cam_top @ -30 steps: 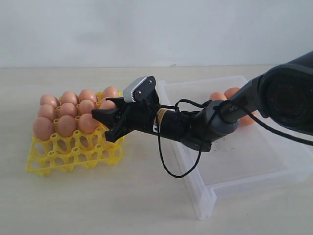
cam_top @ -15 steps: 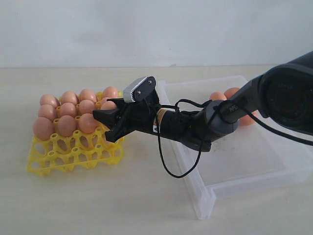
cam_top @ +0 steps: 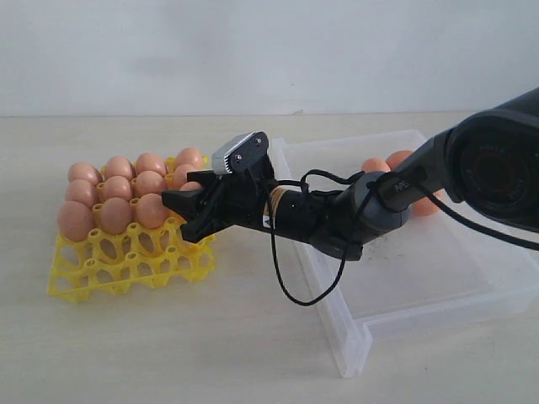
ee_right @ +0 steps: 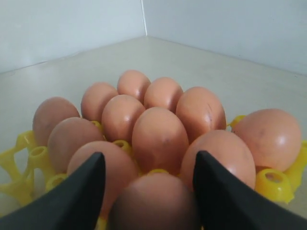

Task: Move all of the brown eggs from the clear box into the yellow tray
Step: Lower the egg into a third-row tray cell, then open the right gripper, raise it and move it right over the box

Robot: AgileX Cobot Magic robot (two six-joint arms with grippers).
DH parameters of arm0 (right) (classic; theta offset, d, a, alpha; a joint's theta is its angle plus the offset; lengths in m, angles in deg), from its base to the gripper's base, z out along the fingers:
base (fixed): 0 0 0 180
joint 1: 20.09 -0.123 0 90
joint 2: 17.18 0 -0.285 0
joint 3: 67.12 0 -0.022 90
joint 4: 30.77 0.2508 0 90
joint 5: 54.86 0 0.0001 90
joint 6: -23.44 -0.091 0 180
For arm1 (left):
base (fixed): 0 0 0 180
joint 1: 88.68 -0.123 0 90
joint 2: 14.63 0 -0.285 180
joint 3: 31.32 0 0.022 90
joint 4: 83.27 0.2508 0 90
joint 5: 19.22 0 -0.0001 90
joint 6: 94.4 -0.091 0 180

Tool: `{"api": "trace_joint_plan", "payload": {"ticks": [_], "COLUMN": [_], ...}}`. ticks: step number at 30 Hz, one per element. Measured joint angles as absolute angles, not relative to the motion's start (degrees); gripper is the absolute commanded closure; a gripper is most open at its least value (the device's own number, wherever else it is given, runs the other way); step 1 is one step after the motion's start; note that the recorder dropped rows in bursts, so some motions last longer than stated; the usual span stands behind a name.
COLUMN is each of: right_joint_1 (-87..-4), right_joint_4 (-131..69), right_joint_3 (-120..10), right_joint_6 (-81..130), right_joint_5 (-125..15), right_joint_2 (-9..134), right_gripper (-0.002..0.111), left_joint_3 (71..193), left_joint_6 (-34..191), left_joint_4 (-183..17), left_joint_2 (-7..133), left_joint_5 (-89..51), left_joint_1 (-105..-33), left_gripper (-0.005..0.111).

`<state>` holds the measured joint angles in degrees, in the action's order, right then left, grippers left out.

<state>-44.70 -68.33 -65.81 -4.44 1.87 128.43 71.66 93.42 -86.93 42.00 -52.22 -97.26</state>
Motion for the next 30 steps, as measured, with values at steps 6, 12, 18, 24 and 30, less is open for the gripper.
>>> {"api": "trace_joint_plan", "payload": {"ticks": [6,12,18,24,30], "right_joint_1": [-44.7,-44.7,-44.7,-44.7,-44.7], "right_joint_4": [-67.93,-67.45,-67.86,-74.28,-90.08], "right_joint_3": [-65.81,-65.81,-65.81,-65.81,-65.81], "right_joint_6": [-4.88,-5.1,-8.08,-15.78,-19.77], "right_joint_5": [1.39,5.25,6.75,7.63,3.06], "right_joint_2": [128.43,128.43,125.49,119.46,112.18], "right_gripper": [0.057,0.057,0.057,0.091,0.109], "left_joint_3": [71.66,71.66,71.66,71.66,71.66], "left_joint_6": [93.42,93.42,93.42,93.42,93.42], "left_joint_4": [-86.93,-86.93,-86.93,-86.93,-86.93], "left_joint_2": [42.0,42.0,42.0,42.0,42.0], "left_joint_5": [-52.22,-52.22,-52.22,-52.22,-52.22], "left_joint_1": [-97.26,-97.26,-97.26,-97.26,-97.26], "left_gripper": [0.103,0.103,0.103,0.103,0.103]}}
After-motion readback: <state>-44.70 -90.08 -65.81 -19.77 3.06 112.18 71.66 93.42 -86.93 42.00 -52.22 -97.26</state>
